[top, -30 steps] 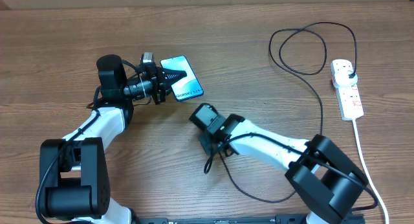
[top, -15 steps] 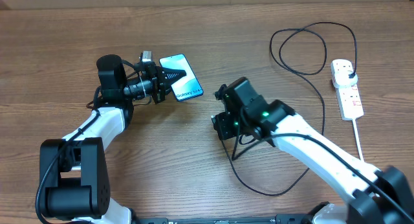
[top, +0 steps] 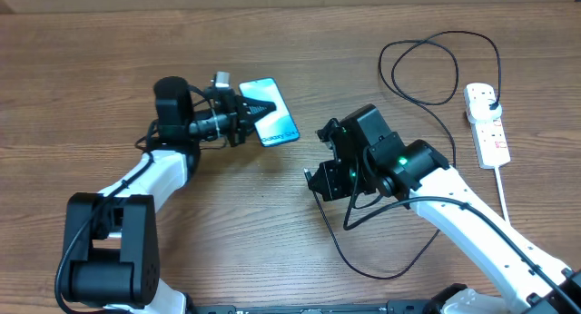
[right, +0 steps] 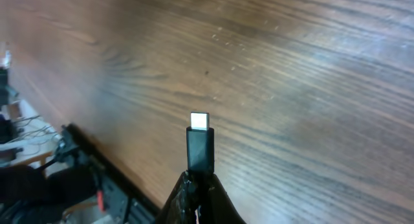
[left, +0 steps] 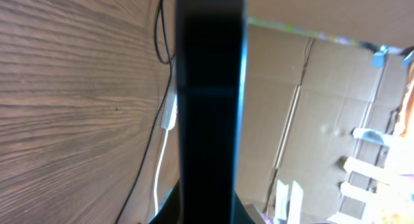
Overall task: Plug charger to phone and switch on socket
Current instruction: 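Lift the USB-C plug with the right gripper toward the phone, then align the USB-C plug under the phone's bottom port with the right gripper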
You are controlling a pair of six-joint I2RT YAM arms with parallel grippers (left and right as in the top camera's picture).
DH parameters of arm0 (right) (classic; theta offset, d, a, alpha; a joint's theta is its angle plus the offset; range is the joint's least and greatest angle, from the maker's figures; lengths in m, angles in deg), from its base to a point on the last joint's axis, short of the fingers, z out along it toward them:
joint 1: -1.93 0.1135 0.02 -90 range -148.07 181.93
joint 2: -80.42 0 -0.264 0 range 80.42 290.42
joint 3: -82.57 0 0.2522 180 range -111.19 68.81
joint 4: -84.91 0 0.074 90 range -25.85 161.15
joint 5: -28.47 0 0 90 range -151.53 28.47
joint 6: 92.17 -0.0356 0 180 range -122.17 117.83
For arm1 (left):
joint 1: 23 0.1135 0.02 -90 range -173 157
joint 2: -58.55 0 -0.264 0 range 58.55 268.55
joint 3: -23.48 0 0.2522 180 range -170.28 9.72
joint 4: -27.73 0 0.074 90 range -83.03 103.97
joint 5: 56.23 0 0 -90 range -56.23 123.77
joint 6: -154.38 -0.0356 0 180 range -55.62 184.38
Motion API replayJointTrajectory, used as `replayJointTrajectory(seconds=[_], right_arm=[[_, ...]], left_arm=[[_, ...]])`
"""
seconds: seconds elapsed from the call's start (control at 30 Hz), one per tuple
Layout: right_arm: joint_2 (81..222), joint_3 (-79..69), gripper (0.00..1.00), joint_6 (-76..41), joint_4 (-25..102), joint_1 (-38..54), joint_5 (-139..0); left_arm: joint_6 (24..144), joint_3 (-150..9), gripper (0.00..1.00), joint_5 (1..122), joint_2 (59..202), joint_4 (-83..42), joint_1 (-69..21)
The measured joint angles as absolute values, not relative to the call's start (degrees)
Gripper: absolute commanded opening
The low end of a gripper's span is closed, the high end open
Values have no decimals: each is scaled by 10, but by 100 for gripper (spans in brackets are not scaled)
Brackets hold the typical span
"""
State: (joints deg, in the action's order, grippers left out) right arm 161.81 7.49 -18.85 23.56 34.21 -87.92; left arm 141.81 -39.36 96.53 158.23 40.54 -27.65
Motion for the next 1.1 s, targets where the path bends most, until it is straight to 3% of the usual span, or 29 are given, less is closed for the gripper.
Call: replayJointTrajectory(seconds=[0.43,1.1], right_arm=[[1600,75,4,-188,231,342,-931],[1613,75,4,-200,327,342,-919]], left_arm=[[1351,-394,4,942,1582,405,-303],[1332,-394,4,939,1582,405,-307]])
